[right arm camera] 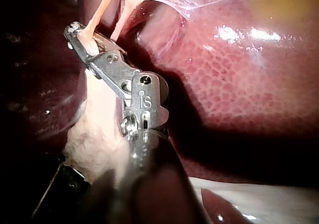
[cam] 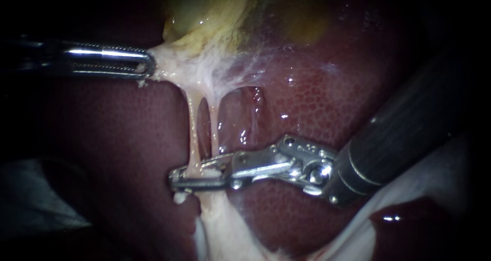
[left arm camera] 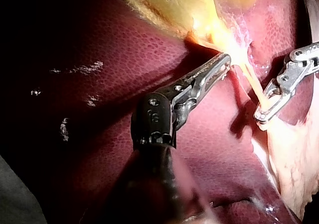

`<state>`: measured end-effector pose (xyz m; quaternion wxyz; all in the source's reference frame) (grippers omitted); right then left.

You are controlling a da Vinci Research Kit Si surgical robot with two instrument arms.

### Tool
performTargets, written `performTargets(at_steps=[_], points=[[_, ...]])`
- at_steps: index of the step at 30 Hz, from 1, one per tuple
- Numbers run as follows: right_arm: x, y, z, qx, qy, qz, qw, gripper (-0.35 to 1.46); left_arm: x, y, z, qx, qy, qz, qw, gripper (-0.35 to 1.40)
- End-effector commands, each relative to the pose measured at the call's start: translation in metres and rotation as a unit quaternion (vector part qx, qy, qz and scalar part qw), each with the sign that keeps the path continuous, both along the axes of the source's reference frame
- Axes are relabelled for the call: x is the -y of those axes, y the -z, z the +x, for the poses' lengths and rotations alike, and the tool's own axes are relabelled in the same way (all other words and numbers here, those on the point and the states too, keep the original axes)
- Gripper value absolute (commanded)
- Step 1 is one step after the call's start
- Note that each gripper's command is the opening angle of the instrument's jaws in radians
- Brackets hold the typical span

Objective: Going back second clip left tube

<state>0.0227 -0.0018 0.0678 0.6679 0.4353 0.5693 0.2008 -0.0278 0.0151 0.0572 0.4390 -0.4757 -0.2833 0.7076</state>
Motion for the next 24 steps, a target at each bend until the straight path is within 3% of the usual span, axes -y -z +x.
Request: performTargets(at_steps=[1,2,4,6,11,13,19,24], points=[[0.0001,-0.0001,0.0004,0.000,-0.001,-0.001,1.0000,-0.20,0.0000,0.0000,0.0000,0.000,0.000,0.000,1.0000,-0.35],[0.0002,-0.0002,0.0006,0.001,-0.001,-0.001,1.0000,-0.03,0.0000,0.0000,0.0000,0.000,0.000,0.000,1.0000,-0.35],[0.0003,-0.0005,0.0012,0.010,-0.019,-0.011,0.9997,0.29,0.0000,0.0000,0.0000,0.000,0.000,0.000,1.0000,-0.35],[0.0002,-0.0008,0.0018,0.012,-0.030,-0.031,0.9990,0.40,0.0000,0.0000,0.0000,0.000,0.000,0.000,1.0000,-0.35],[-0.0005,-0.0013,0.0023,0.035,-0.079,-0.081,0.9929,0.50,0.0000,0.0000,0.0000,0.000,0.000,0.000,1.0000,-0.35],[-0.0009,-0.0015,0.0021,0.039,-0.087,-0.092,0.9912,0.50,0.0000,0.0000,0.0000,0.000,0.000,0.000,1.0000,-0.35],[-0.0021,-0.0014,0.0004,0.072,-0.091,-0.129,0.9848,0.50,0.0000,0.0000,0.0001,0.000,0.000,0.000,1.0000,-0.35],[-0.0028,0.0001,-0.0018,0.075,-0.088,-0.152,0.9817,0.50,0.0000,0.0000,0.0002,0.000,-0.001,0.000,1.0000,-0.35]])
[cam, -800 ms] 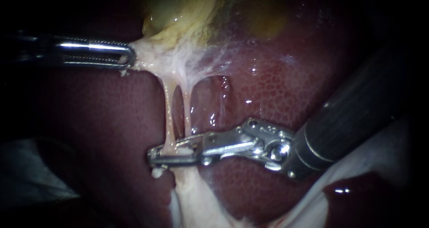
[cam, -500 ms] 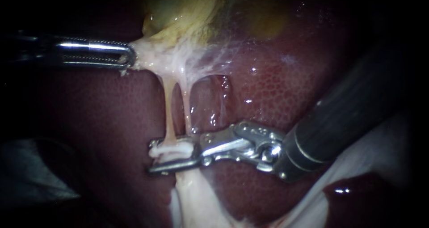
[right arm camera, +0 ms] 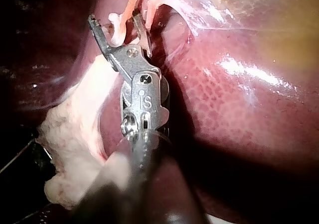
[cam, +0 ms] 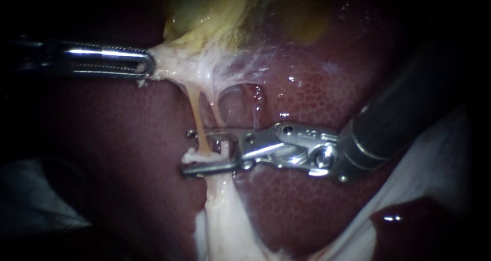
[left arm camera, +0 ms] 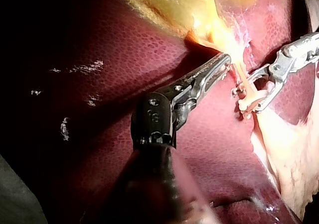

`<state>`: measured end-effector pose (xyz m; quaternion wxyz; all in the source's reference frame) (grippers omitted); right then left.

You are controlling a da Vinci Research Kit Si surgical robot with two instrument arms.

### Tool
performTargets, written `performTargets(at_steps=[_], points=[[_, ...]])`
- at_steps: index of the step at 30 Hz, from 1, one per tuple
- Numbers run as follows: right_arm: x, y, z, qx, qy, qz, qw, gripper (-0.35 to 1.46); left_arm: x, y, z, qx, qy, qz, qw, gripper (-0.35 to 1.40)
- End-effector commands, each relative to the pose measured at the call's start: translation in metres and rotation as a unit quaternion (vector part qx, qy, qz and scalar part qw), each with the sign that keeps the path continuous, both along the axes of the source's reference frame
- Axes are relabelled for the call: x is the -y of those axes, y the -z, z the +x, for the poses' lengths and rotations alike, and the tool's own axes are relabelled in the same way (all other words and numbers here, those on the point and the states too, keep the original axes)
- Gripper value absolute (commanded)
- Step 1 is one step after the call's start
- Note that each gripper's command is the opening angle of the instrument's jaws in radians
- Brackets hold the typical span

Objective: Going back second clip left tube

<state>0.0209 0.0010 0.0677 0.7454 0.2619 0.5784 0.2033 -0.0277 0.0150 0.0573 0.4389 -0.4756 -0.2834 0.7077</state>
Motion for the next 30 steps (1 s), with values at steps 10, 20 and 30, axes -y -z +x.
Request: performTargets(at_steps=[10,20,30], points=[[0.0002,0.0046,-0.0065,0.042,0.058,-0.088,0.9936,0.50,0.0000,0.0001,0.0001,0.000,0.000,0.000,1.0000,-0.35],[-0.0020,0.0079,-0.0134,0.054,0.056,-0.111,0.9907,0.50,0.0000,0.0002,0.0002,0.000,0.000,0.000,1.0000,-0.35],[-0.0026,0.0090,-0.0159,0.054,0.057,-0.110,0.9909,0.50,0.0001,-0.0006,-0.0004,-0.001,0.002,-0.002,1.0000,-0.35]])
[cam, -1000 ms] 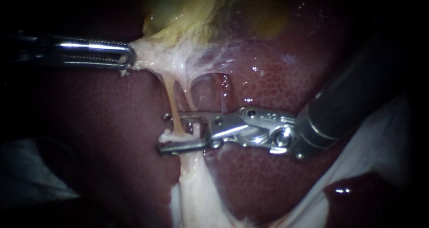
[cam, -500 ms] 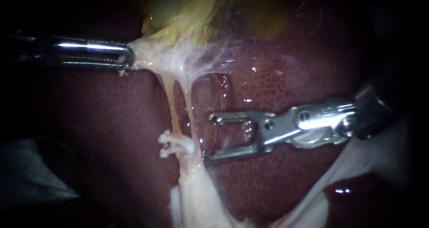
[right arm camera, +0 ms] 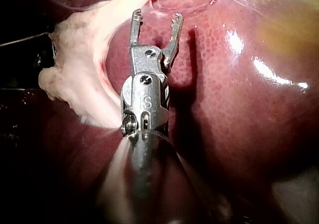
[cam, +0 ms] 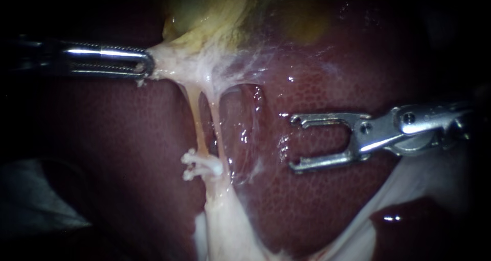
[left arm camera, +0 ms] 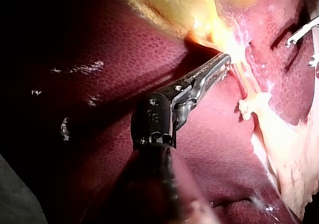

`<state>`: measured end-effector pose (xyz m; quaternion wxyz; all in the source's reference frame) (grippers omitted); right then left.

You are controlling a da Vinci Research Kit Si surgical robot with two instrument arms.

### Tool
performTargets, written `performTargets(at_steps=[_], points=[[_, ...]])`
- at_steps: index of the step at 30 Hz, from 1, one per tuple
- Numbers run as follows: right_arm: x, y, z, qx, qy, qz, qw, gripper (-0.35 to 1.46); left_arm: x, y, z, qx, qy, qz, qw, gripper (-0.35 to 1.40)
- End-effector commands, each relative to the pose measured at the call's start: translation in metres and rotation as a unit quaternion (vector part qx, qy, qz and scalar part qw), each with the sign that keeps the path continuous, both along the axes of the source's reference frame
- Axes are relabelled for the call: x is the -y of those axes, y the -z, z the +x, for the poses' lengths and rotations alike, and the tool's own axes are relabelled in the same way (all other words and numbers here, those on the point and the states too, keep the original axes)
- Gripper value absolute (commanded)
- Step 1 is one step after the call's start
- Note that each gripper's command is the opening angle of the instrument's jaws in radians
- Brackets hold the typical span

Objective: Going back second clip left tube

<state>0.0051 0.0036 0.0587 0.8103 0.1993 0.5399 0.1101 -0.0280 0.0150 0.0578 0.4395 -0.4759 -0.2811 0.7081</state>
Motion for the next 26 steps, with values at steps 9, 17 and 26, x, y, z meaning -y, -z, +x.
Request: performTargets(at_steps=[9,17,26], points=[[0.0001,0.0000,-0.0002,-0.001,0.001,0.000,1.0000,0.50,0.0007,-0.0040,-0.0022,-0.007,0.004,-0.010,0.9999,-0.35],[0.0001,0.0001,-0.0005,-0.001,0.001,0.000,1.0000,0.50,0.0017,-0.0059,-0.0048,-0.007,-0.010,-0.009,0.9999,-0.35],[0.0001,0.0001,-0.0005,-0.001,0.002,0.000,1.0000,0.50,0.0017,-0.0059,-0.0047,-0.007,-0.010,-0.009,0.9999,-0.35]])
